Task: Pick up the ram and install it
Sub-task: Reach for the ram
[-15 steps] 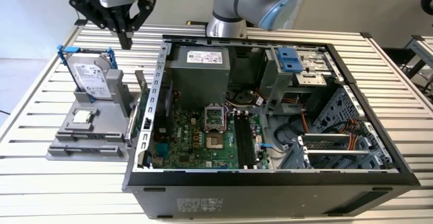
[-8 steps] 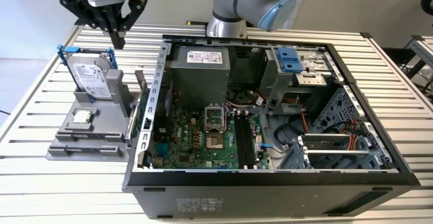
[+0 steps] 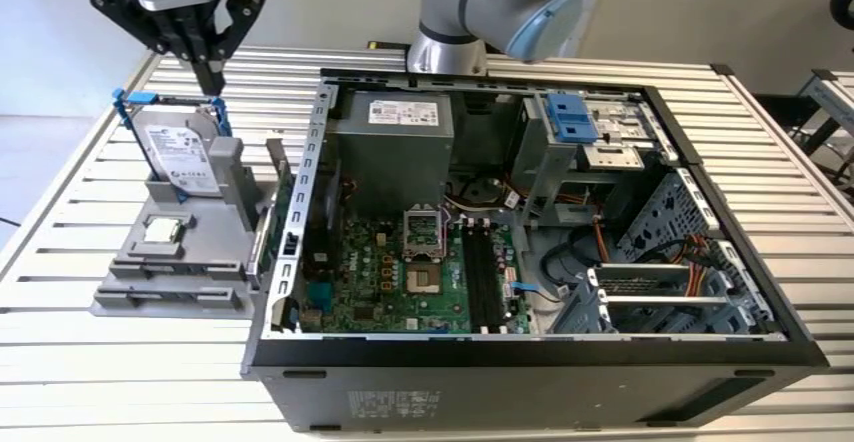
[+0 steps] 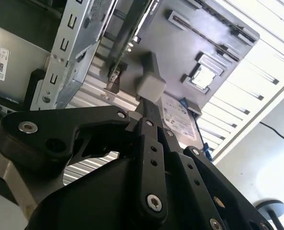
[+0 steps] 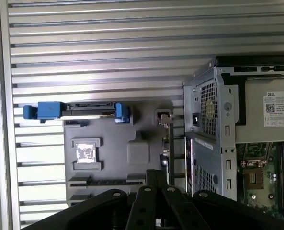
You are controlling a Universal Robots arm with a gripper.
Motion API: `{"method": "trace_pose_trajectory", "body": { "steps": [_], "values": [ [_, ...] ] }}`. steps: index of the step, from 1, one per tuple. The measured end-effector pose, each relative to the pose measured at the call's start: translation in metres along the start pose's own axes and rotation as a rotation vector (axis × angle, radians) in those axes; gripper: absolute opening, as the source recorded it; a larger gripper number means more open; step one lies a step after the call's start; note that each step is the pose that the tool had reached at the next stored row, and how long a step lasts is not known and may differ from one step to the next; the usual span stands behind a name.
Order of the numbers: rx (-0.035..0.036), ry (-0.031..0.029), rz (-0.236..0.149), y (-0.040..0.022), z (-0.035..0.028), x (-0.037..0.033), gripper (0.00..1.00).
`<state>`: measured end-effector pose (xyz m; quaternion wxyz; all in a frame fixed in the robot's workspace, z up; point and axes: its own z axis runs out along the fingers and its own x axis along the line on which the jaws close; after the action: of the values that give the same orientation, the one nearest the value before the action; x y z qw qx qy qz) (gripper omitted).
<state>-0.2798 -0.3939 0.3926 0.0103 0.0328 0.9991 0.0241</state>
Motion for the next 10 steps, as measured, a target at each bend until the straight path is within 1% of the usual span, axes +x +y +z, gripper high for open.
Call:
{"method": "trace_pose_trajectory", "body": {
  "steps": [10],
  "values": [
    [0.0000, 0.0001, -0.002, -0.0004, -0.0005, 0.0243, 0.00]
  ]
}}
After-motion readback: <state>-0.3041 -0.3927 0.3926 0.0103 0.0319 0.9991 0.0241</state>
